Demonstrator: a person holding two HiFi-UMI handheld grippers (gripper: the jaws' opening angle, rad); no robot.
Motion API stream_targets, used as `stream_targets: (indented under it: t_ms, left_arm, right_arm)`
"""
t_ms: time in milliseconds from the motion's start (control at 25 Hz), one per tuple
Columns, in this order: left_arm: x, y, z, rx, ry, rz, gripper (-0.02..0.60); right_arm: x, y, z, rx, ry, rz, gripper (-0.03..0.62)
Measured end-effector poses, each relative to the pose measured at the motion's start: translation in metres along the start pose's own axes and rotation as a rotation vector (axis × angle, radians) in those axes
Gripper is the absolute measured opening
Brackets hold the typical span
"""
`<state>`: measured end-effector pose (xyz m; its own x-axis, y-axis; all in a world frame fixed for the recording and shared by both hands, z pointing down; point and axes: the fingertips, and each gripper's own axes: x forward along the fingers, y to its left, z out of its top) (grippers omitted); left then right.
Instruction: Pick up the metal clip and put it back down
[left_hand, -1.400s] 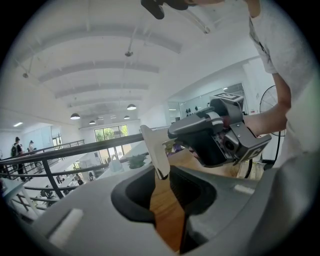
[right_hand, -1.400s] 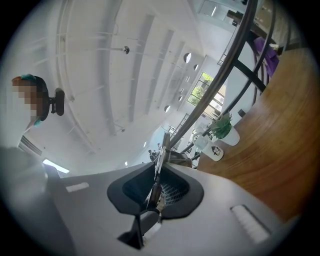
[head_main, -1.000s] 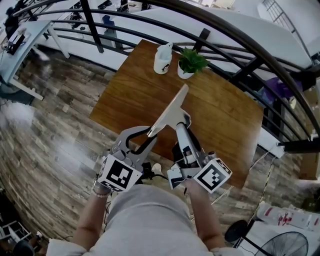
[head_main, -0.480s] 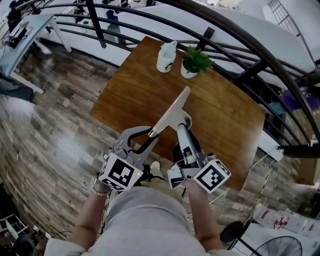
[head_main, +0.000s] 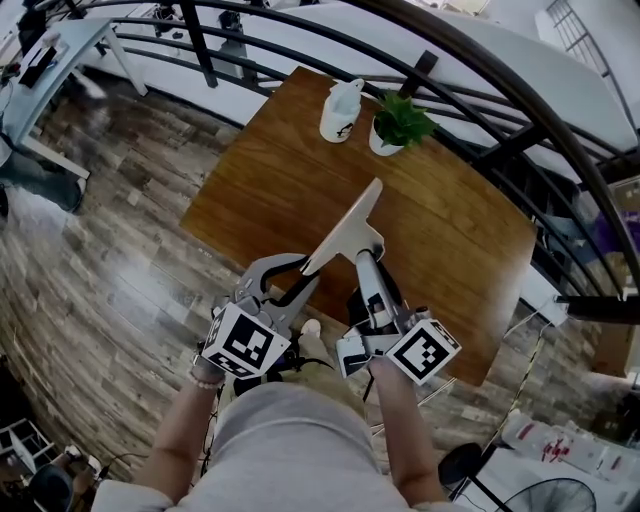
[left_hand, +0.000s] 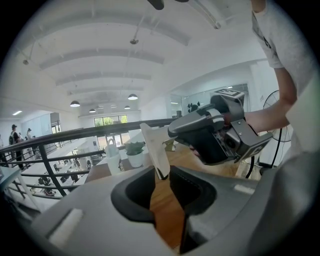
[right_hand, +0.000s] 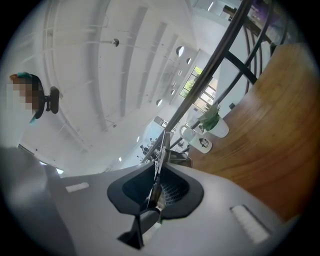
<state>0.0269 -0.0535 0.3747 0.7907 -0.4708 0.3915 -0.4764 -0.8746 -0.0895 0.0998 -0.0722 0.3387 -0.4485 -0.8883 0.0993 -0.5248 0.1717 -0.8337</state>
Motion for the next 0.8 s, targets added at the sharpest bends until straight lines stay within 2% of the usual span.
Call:
stream_targets:
  t_ms: [400,800]
  left_arm:
    - [0.015,0.003,-0.030,-0.039,0.060,-0.017,0.100]
    - [0.035,-0.003,-0.076,-0.103,0.145,-0.055,0.100]
  right_arm:
    - [0.012,-0.028,-0.016,0.035,0.052,-0.038,0.057]
    - [0.017,-0.078,-0.044,0.110,0.110,-0.123,0.057]
